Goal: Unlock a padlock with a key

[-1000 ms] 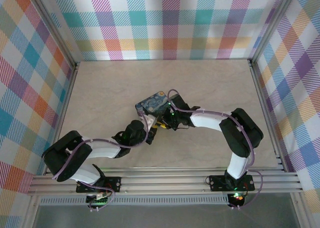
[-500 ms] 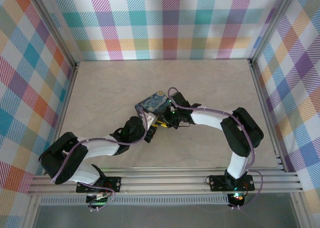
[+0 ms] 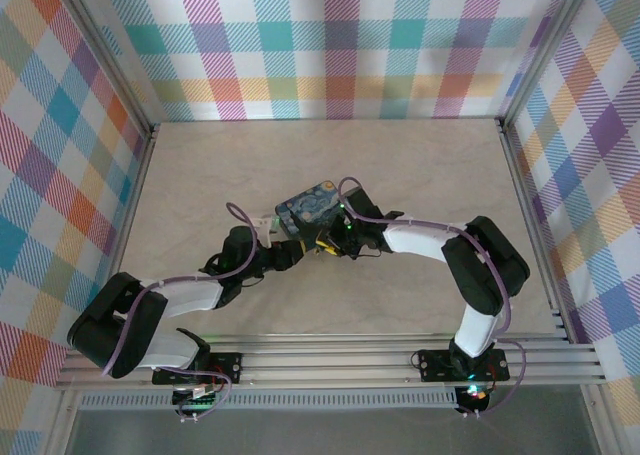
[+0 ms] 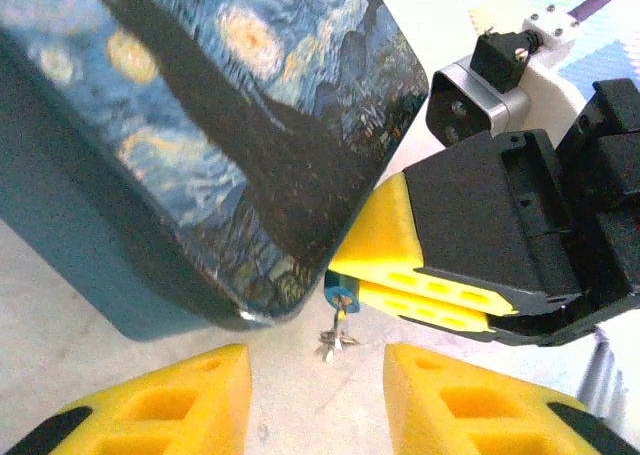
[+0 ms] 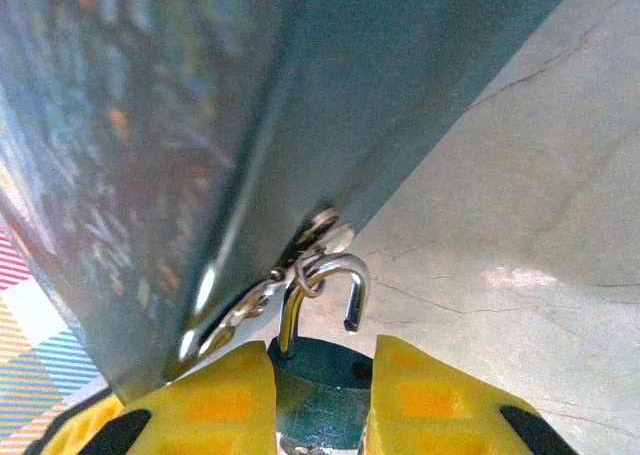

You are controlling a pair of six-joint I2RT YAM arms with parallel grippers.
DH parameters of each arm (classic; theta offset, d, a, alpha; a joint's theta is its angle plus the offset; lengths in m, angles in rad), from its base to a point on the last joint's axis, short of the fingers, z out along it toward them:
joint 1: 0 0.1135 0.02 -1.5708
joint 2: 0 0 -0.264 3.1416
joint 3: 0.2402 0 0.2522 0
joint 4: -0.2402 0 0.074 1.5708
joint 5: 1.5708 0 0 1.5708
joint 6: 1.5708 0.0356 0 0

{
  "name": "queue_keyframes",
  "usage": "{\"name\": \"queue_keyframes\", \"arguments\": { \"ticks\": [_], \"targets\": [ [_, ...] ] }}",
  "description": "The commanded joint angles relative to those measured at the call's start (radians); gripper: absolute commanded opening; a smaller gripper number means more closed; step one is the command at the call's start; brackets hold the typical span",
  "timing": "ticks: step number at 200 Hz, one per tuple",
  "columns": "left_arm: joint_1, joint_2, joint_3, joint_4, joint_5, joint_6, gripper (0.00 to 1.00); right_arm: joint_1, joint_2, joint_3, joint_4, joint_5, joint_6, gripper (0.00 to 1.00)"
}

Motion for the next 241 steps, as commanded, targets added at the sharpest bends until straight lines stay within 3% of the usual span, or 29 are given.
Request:
{"name": "queue_keyframes", "arguments": {
  "ticks": [1, 69, 126, 241],
  "targets": [
    [0.006, 0.010, -0.037, 0.077, 0.061, -0.140, 0.38, 0.000, -0.040, -0.009, 0.016, 0.016, 0.024, 0.00],
    [-0.067, 0.125, -0.030, 0.227, 0.015, -0.261, 0.36, 0.003, -0.031, -0.025, 0.061, 0.012, 0.052, 0.00],
    [-0.074, 0.272, 0.005, 0.383, 0.015, -0.338, 0.32, 0.005, -0.034, -0.030, 0.060, 0.014, 0.052, 0.00],
    [-0.094, 0.334, 0.045, 0.406, 0.008, -0.339, 0.30, 0.013, -0.034, -0.039, 0.069, 0.017, 0.059, 0.00]
  ]
}}
